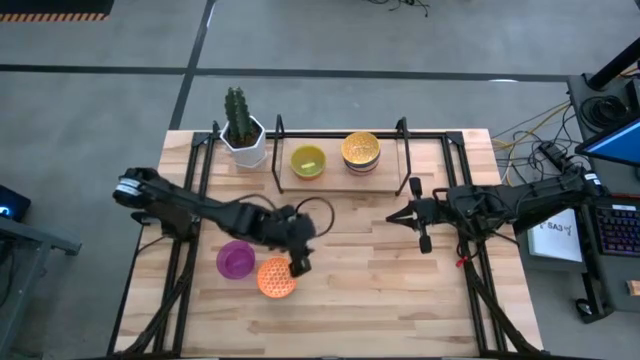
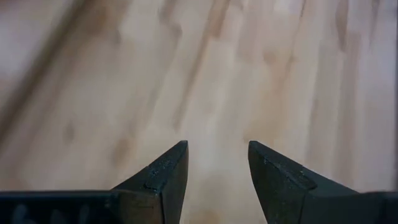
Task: Place and stack bowls onto a shelf
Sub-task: Stack the violet bowl on the yellow bowl on the shelf
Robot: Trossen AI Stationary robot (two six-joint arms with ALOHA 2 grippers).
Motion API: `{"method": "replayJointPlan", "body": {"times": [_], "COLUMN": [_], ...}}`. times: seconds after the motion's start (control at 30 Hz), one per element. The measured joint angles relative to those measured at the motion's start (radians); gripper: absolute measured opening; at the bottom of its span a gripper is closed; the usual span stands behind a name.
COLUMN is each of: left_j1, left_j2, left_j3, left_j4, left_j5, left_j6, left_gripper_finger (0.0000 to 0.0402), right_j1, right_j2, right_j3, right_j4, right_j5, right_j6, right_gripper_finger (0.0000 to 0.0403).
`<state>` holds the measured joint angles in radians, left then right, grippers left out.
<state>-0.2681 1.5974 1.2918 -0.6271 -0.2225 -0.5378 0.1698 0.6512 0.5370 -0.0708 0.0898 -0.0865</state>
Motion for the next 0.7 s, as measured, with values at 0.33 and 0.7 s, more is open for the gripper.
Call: {"method": "replayJointPlan", "body": {"times": [0.33, 0.7], "left_j1": [-0.142, -0.2], "left_j2": [0.018, 0.014], "left_j3": [0.005, -0.008], "left_j4": [-0.242, -0.663], "left_j5": [0.087, 0.275], "left_j6": [-0.358, -0.488], "left_gripper_finger": [0.0151, 0.0151], "right_j1": [0.0, 0.0], "right_j2": [0.014, 0.02], "right_j3": [0.001, 0.001], "right_j4": [-0.012, -0.029], "right_j5": [-0.002, -0.003], "right_j6": [-0.021, -0.007], "right_gripper_finger": [0.0009, 0.0009]}}
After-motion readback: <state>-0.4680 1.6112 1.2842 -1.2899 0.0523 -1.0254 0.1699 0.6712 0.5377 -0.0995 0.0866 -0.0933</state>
